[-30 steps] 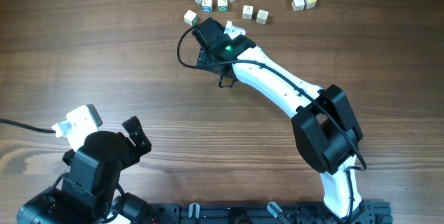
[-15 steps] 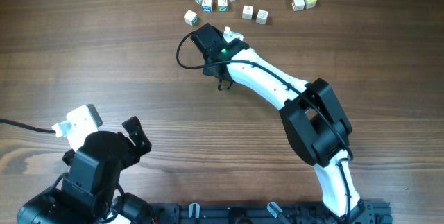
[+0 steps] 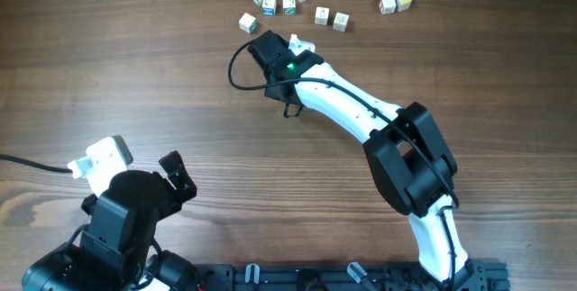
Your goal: Form a tower
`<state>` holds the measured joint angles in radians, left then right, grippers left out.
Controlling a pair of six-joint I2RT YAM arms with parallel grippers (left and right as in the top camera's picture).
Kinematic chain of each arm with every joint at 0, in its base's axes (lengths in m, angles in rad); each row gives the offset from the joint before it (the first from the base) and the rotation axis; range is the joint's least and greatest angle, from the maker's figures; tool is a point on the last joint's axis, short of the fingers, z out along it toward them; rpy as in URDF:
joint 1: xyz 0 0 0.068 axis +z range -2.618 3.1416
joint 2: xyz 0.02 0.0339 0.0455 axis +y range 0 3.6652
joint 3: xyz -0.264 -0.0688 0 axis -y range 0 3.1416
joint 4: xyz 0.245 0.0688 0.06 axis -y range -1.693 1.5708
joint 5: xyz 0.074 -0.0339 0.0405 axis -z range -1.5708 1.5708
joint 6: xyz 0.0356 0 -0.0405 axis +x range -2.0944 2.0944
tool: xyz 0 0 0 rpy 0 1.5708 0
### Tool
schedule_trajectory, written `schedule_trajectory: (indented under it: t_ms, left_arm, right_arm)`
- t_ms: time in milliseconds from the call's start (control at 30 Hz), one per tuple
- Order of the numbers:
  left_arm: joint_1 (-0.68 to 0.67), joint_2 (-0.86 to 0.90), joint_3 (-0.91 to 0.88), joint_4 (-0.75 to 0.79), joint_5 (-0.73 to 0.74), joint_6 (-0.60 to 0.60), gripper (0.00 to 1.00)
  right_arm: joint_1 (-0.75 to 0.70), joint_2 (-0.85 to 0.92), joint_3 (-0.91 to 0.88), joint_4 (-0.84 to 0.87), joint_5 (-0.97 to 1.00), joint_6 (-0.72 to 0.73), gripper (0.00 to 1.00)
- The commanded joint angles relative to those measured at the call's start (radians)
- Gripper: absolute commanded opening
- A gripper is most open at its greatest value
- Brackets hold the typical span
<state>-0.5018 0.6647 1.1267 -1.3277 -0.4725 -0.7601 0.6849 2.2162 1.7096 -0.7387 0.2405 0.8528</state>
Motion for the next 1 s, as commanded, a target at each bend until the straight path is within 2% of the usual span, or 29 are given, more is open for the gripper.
schedule_trajectory:
  t_ms: [0,267,600,700,767,800,967]
  left_arm:
    - [0.002,-0.001,-0.003,0.003,0.005,0.02,1.0]
    - [0.002,-0.001,-0.003,0.002,0.005,0.02,1.0]
    - [0.002,-0.001,-0.003,0.003,0.005,0.02,1.0]
    - [0.002,-0.001,-0.003,0.003,0.005,0.02,1.0]
    - [0.002,-0.001,-0.003,0.003,0.005,0.02,1.0]
    - [0.002,-0.001,-0.003,0.003,0.005,0.02,1.0]
    - [0.002,-0.001,-0.003,0.002,0.005,0.02,1.0]
  right_arm:
    - [0.005,0.009,0.0,-0.003,0.002,-0.061,0.2]
    - [0.005,0.004,0.011,-0.009,-0.04,-0.149,0.19]
    - [0.006,0.004,0.011,-0.024,-0.085,-0.18,0.26]
    - [0.006,0.004,0.011,-0.023,-0.084,-0.194,0.33]
    - [0.006,0.004,0.011,-0.023,-0.084,-0.197,0.47]
    - [0.006,0.004,0.011,-0.022,-0.084,-0.197,0.6]
    - [0.006,0.003,0.011,-0.013,-0.084,-0.198,0.83]
